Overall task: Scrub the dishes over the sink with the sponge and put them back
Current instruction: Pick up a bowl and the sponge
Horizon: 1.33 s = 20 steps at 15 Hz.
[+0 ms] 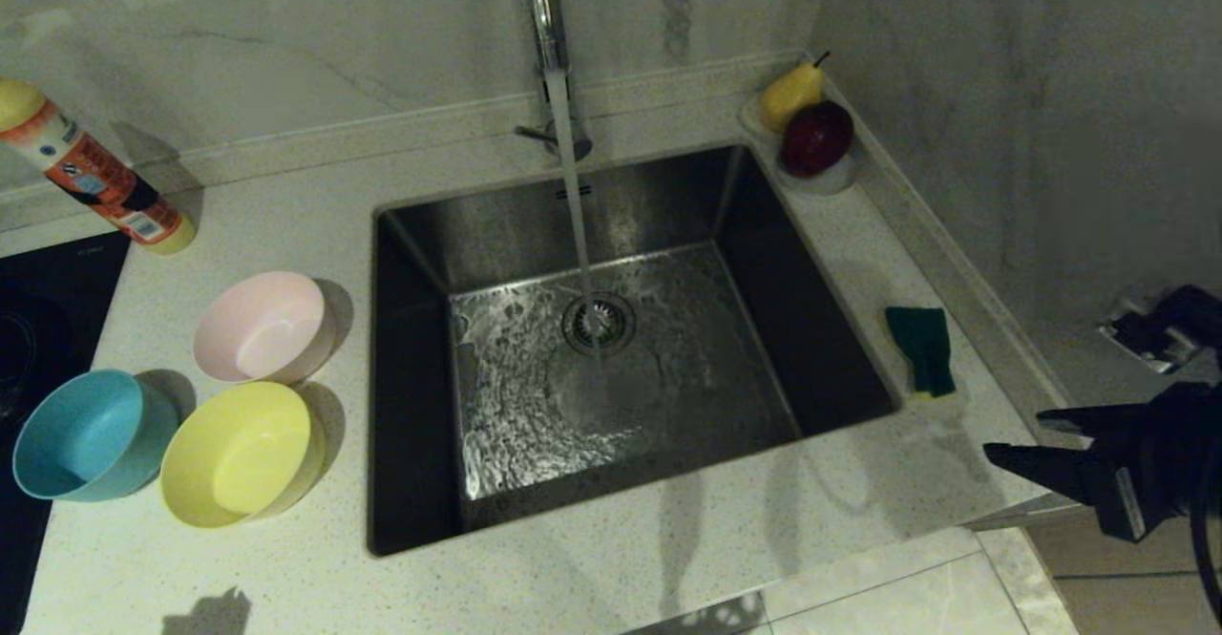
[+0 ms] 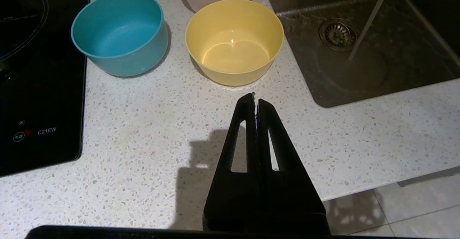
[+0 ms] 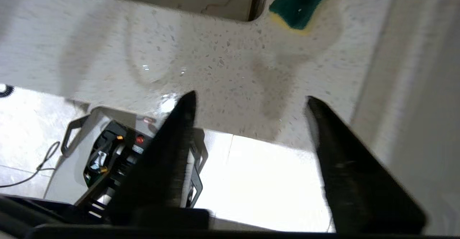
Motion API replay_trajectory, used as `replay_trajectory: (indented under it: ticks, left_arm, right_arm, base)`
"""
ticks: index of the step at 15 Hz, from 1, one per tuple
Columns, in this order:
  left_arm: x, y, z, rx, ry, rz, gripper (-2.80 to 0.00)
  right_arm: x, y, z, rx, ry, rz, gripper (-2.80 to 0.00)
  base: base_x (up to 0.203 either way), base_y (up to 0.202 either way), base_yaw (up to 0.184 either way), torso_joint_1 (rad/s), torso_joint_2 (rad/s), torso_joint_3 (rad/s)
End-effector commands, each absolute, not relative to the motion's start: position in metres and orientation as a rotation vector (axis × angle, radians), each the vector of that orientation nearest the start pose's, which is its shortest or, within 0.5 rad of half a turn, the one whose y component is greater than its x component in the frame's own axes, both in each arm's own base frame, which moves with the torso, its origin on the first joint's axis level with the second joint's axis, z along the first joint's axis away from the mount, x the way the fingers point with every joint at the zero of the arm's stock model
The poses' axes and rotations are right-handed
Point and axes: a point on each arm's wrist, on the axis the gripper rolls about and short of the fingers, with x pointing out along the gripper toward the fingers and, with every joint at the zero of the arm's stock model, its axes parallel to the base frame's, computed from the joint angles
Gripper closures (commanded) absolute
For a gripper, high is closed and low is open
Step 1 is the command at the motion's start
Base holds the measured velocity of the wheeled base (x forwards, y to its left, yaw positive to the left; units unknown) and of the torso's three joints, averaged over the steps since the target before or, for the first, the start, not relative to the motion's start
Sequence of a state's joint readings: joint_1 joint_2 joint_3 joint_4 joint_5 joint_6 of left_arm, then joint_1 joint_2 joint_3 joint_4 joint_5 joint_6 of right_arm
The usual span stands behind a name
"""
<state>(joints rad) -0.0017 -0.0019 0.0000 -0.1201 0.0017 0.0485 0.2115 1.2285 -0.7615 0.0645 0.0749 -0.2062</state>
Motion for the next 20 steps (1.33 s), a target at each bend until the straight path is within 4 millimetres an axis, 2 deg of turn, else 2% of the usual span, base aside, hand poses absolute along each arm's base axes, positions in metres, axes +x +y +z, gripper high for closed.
replay_trajectory:
  ticks: [1, 4, 15, 20]
  left_arm:
    - [-0.02, 0.0, 0.077, 0.049, -0.083, 0.002, 0.0]
    - [-0.02, 0.0, 0.077, 0.049, -0.083, 0.002, 0.0]
    - [-0.02, 0.0, 0.077, 0.048, -0.083, 0.002, 0.0]
    - [-0.02, 0.0, 0.077, 0.047, -0.083, 0.002, 0.0]
  right_arm:
    - [0.194, 0.044, 0.2, -0.243, 0.557, 0.34, -2.8]
    - [0.206, 0.047, 0.19, -0.245, 0.568, 0.338, -2.8]
    - [0.246, 0.052, 0.173, -0.255, 0.529, 0.275, -2.8]
    - [0.256, 0.054, 0.178, -0.252, 0.499, 0.27, -2.8]
  base:
    - [0.0, 0.0, 0.0, 0.026, 0.0, 0.001]
    - [0.0, 0.0, 0.0, 0.0, 0.0, 0.0]
    - [0.0, 0.0, 0.0, 0.0, 0.0, 0.0]
    - [0.0, 0.0, 0.0, 0.0, 0.0, 0.0]
